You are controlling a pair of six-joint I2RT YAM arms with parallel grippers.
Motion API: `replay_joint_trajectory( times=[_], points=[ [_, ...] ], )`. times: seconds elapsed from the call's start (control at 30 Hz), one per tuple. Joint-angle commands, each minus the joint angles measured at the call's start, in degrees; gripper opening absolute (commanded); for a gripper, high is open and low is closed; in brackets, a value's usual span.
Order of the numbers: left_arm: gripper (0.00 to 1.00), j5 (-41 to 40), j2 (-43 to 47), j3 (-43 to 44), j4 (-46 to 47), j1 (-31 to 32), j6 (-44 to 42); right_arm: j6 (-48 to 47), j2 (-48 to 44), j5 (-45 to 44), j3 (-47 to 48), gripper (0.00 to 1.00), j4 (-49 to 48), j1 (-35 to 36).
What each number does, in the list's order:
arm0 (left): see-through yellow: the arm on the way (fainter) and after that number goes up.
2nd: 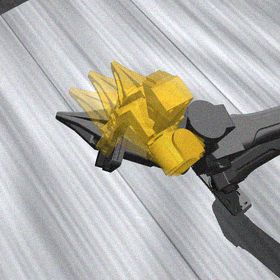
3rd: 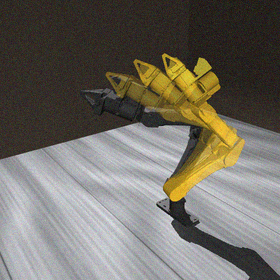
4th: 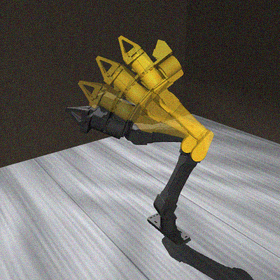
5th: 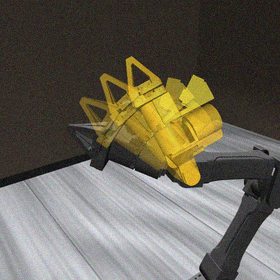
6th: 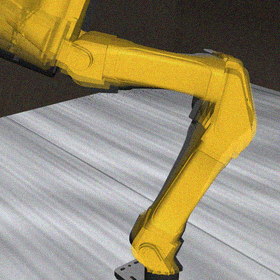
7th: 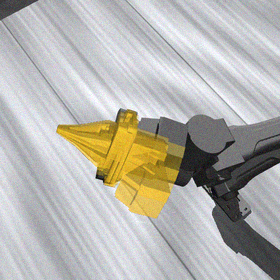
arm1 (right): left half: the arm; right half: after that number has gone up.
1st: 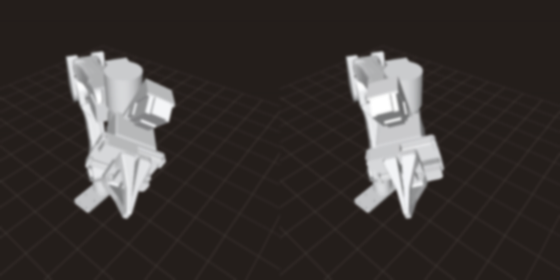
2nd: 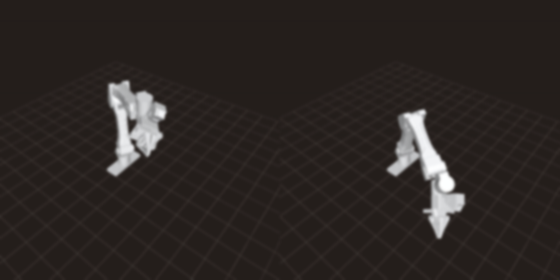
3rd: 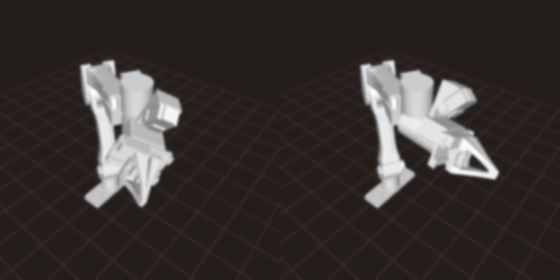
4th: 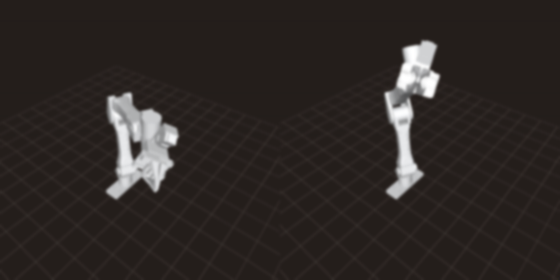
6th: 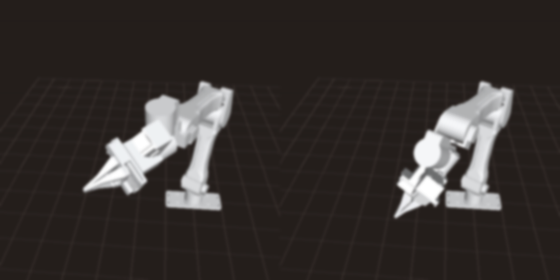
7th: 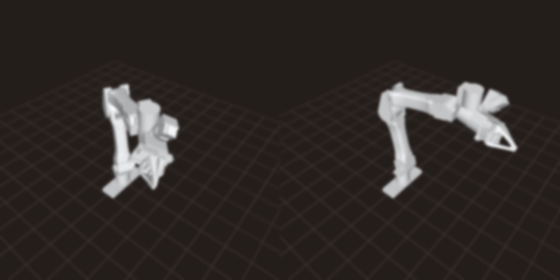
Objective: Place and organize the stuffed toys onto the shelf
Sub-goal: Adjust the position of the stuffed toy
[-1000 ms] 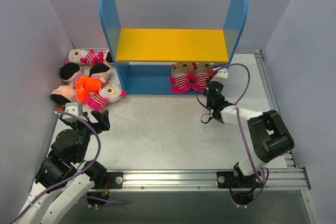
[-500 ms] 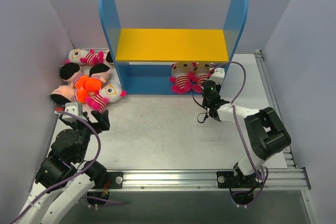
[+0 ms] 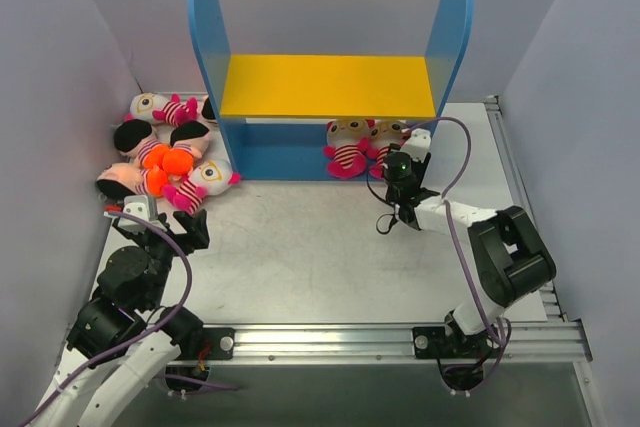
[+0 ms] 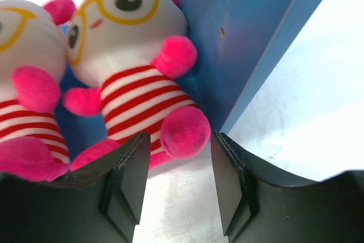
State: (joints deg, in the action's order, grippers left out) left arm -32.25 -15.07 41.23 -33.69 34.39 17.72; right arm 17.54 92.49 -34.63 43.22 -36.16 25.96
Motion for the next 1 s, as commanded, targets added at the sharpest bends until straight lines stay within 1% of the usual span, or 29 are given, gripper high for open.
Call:
replay_joint_trajectory(
  times=[0.0, 0.07, 0.17, 0.3, 0.4, 0.43, 0.57, 0.7, 0.97],
  points=[
    [0.94, 0.8, 0.0, 0.3, 0.5, -0.4, -0.7, 0.0, -5.4, 2.0, 0.7, 0.48, -1.3, 0.8],
    [0.94, 0.7, 0.0, 0.3, 0.5, -0.4, -0.7, -0.5, -6.6, 3.9, 0.6, 0.5, -1.4, 1.1],
    [0.94, 0.9, 0.0, 0.3, 0.5, -0.4, -0.7, -1.8, -9.1, 10.1, 0.0, 0.5, -2.6, 1.3],
    [0.94, 1.0, 0.0, 0.3, 0.6, -0.6, -0.7, -2.2, -8.7, 19.4, 1.8, 0.58, -2.3, 1.4],
    [0.94, 1.0, 0.1, 0.4, 0.5, -0.6, -0.7, -1.0, -7.3, 20.7, 2.4, 0.6, -2.7, 1.6],
    [0.94, 1.0, 0.0, 0.3, 0.5, -0.6, -0.7, -0.8, -7.0, 20.9, 2.5, 0.63, -3.6, 1.6],
    [0.94, 1.1, 0.2, 0.3, 0.5, -0.6, -0.7, -0.3, -4.2, 22.2, 3.9, 0.65, -4.5, 2.0],
    [0.94, 1.1, 0.0, 0.3, 0.6, -0.6, -0.7, 0.3, -1.2, 23.0, 4.6, 0.65, -7.2, 2.4],
    [0.94, 1.2, 0.0, 0.3, 0.6, -0.7, -0.7, 1.9, 4.1, 23.5, 6.3, 0.65, -9.5, 2.5]
  ],
)
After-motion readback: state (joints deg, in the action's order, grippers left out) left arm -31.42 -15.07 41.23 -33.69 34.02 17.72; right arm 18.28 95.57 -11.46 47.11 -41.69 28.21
